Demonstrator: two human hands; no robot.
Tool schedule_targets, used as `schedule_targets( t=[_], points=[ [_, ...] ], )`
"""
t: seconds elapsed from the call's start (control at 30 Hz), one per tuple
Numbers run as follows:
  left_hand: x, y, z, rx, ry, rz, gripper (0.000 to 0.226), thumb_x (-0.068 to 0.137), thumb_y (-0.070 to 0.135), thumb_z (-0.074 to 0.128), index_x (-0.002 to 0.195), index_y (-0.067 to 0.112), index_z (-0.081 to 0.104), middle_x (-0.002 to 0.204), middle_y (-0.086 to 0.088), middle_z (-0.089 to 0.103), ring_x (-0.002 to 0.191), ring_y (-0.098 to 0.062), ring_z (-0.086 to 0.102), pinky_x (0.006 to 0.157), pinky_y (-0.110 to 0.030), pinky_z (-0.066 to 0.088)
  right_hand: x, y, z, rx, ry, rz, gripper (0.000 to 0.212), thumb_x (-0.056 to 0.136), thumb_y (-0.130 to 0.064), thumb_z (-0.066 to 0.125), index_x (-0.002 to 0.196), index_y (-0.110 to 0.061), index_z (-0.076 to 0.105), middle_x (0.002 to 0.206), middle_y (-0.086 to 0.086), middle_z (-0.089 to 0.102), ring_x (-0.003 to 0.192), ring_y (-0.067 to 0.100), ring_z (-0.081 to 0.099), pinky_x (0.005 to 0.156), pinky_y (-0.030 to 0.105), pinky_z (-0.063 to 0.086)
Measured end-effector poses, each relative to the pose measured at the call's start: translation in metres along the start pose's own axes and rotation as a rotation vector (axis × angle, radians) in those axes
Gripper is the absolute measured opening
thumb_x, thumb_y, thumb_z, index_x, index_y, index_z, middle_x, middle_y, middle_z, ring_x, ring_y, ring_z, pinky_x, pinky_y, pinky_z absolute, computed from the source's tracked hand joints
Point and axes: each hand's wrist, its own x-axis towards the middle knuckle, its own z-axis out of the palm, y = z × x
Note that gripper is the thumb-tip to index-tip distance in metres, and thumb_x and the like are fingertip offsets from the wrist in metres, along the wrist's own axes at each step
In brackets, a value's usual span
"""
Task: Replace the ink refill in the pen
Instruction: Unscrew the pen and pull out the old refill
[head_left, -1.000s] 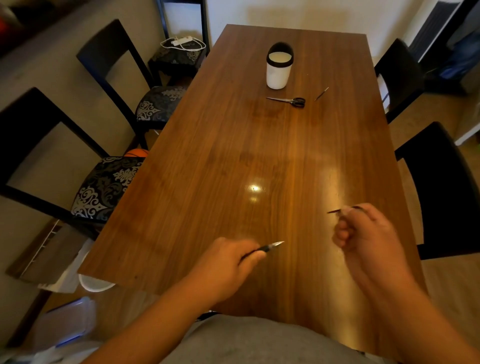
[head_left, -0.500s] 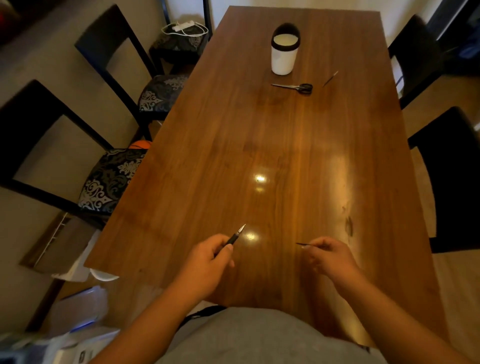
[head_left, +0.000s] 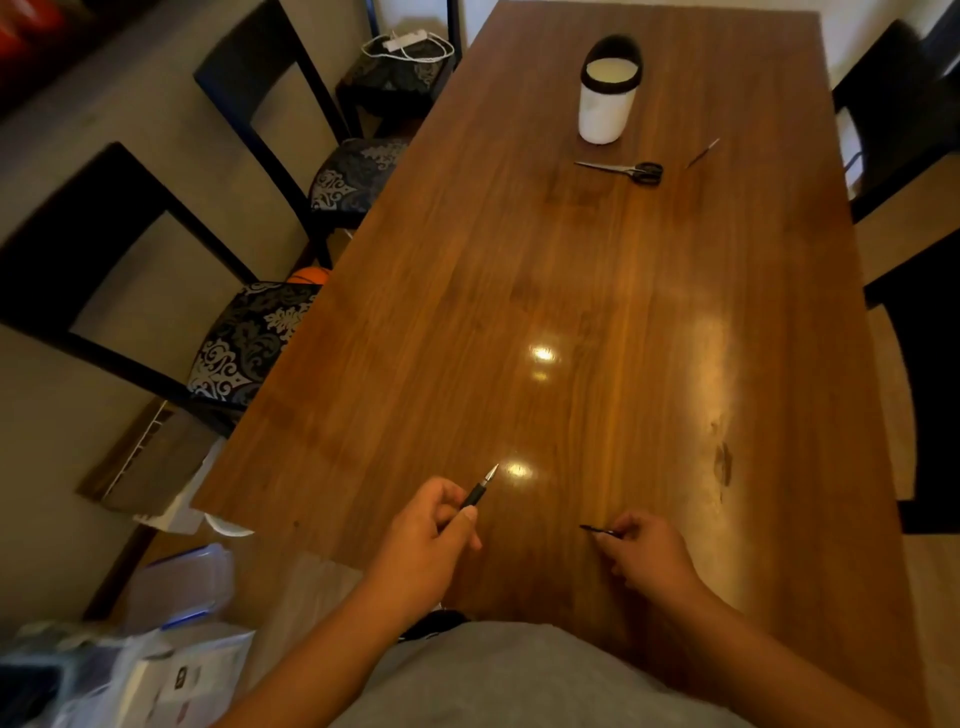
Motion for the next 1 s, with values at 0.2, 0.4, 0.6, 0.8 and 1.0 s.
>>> schedule_targets(
  t=[0.2,0.4,0.6,0.8,1.0],
  points=[
    [-0.002,-0.003,0.005,-0.031,-0.024,0.001,0.008,0.095,0.024,0.053,0.089,0.029,0.055,0.073,0.001,0.073,0.055,-0.02,0.051,0.055,-0.036,0.042,-0.004,0.004,-0.007,-0.123,0.014,-0.08,0.018,0.081,-0.024,0.076,0.087,-0.016,0.062,0.076,0.011,0.068,0.062,0.022,0.063,0.049,0.029,0.044],
    [-0.004,0.003,0.01,-0.056,-0.053,0.029,0.011,0.095,0.025,0.055,0.087,0.033,0.057,0.072,0.0,0.072,0.055,-0.019,0.05,0.054,-0.036,0.041,-0.017,0.0,-0.014,-0.074,0.013,-0.095,0.011,0.082,-0.019,0.075,0.087,-0.016,0.066,0.066,0.002,0.062,0.053,0.014,0.055,0.046,0.024,0.04],
    [-0.007,0.015,0.02,-0.049,-0.098,0.119,0.002,0.087,0.036,0.06,0.088,0.037,0.062,0.077,-0.002,0.07,0.06,-0.012,0.056,0.056,-0.032,0.045,-0.069,-0.044,-0.022,0.237,-0.137,-0.271,0.004,0.085,-0.021,0.071,0.087,-0.019,0.074,0.066,-0.002,0.07,0.052,0.005,0.061,0.05,0.02,0.047],
    [-0.013,0.03,0.031,0.003,-0.125,0.282,0.003,0.083,0.034,0.063,0.086,0.034,0.062,0.068,0.007,0.061,0.06,-0.005,0.053,0.056,-0.02,0.042,-0.108,-0.087,-0.025,0.529,-0.175,-0.358,0.006,0.086,-0.008,0.067,0.082,-0.004,0.07,0.065,0.012,0.068,0.047,0.013,0.06,0.042,0.022,0.047],
    [-0.02,0.044,0.028,0.045,-0.144,0.339,0.01,0.083,0.028,0.07,0.088,0.032,0.062,0.071,0.009,0.064,0.056,0.0,0.053,0.051,-0.014,0.04,-0.121,-0.092,-0.035,0.569,-0.142,-0.383,0.014,0.084,-0.01,0.067,0.072,-0.005,0.067,0.059,0.013,0.066,0.045,0.014,0.059,0.042,0.021,0.048]
  ],
)
